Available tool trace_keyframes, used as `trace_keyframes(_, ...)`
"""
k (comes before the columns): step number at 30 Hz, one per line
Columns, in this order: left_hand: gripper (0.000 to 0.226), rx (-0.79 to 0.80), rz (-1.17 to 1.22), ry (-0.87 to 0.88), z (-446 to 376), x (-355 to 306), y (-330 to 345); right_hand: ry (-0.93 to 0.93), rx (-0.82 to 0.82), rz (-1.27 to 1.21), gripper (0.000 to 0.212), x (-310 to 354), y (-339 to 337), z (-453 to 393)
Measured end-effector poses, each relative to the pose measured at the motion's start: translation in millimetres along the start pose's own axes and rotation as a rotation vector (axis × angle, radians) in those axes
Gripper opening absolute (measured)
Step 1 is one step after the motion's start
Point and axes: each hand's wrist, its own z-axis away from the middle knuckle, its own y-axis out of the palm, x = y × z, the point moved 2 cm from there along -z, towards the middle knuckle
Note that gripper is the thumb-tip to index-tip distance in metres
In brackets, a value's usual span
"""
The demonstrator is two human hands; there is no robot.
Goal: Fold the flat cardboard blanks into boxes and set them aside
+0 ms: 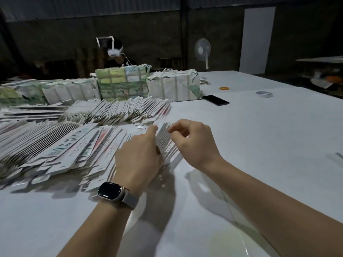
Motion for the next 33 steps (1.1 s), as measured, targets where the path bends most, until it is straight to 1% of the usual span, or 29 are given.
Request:
trace_keyframes(2, 0.053, -0.21, 0.121, 0.047, -3, 0, -8, 0.0, -0.019, -0.036, 0.014, 0, -5, 1)
trace_keyframes(4, 0.051, -0.394, 0.278, 0.131, -3, -2, -16, 0.006, -0.047, -0.076, 0.014, -2, -12, 2)
trace_keyframes(5, 0.049, -0.446, 0.385, 0.152, -2, -5, -17, 0.024, -0.064, -0.105, 0.016, -4, -17, 2)
trace_keyframes(6, 0.049, -0.436, 0.543, 0.134, -1, -9, -16, 0.061, -0.082, -0.141, 0.02, -8, -22, 3)
trace_keyframes(7, 0.051, -0.355, 0.741, 0.084, -1, -14, -14, 0.115, -0.096, -0.182, 0.027, -13, -27, 4)
trace_keyframes(8, 0.055, -0.229, 0.962, 0.017, 0, -18, -9, 0.175, -0.1, -0.227, 0.033, -17, -32, 6)
trace_keyframes(9, 0.057, -0.089, 1.152, -0.061, 1, -23, -3, 0.226, -0.09, -0.28, 0.037, -20, -37, 9)
trace_keyframes(10, 0.059, 0.038, 1.282, -0.126, 4, -28, 3, 0.263, -0.066, -0.344, 0.037, -23, -40, 13)
trace_keyframes(11, 0.06, 0.148, 1.357, -0.157, 7, -33, 9, 0.289, -0.029, -0.415, 0.034, -26, -42, 16)
trace_keyframes(12, 0.06, 0.24, 1.396, -0.146, 10, -37, 16, 0.305, 0.015, -0.49, 0.031, -29, -42, 19)
trace_keyframes(14, 0.048, 0.36, 1.408, -0.082, 17, -45, 23, 0.308, 0.086, -0.571, 0.025, -32, -40, 27)
trace_keyframes(15, 0.039, 0.382, 1.42, -0.08, 19, -48, 25, 0.3, 0.112, -0.567, 0.023, -34, -39, 30)
trace_keyframes(17, 0.02, 0.365, 1.489, -0.155, 21, -52, 27, 0.276, 0.179, -0.558, 0.022, -35, -34, 35)
trace_keyframes(19, 0.024, 0.323, 1.547, -0.242, 23, -53, 30, 0.253, 0.223, -0.557, 0.025, -35, -29, 40)
trace_keyframes(22, 0.025, 0.313, 1.571, -0.271, 24, -53, 31, 0.229, 0.175, -0.5, 0.025, -35, -30, 41)
trace_keyframes(24, 0.024, 0.349, 1.604, -0.277, 24, -54, 31, 0.227, 0.146, -0.49, 0.028, -37, -31, 41)
trace_keyframes(26, 0.027, 0.398, 1.663, -0.3, 24, -54, 32, 0.234, 0.117, -0.474, 0.043, -38, -30, 43)
trace_keyframes(28, 0.037, 0.455, 1.726, -0.333, 24, -54, 32, 0.222, 0.115, -0.467, 0.058, -39, -28, 47)
trace_keyframes(29, 0.043, 0.484, 1.752, -0.348, 25, -54, 32, 0.218, 0.124, -0.471, 0.062, -40, -26, 49)
trace_keyframes(31, 0.052, 0.538, 1.8, -0.378, 26, -55, 32, 0.213, 0.129, -0.465, 0.064, -40, -25, 52)
trace_keyframes(33, 0.052, 0.573, 1.847, -0.384, 25, -54, 31, 0.211, 0.117, -0.462, 0.066, -39, -27, 51)
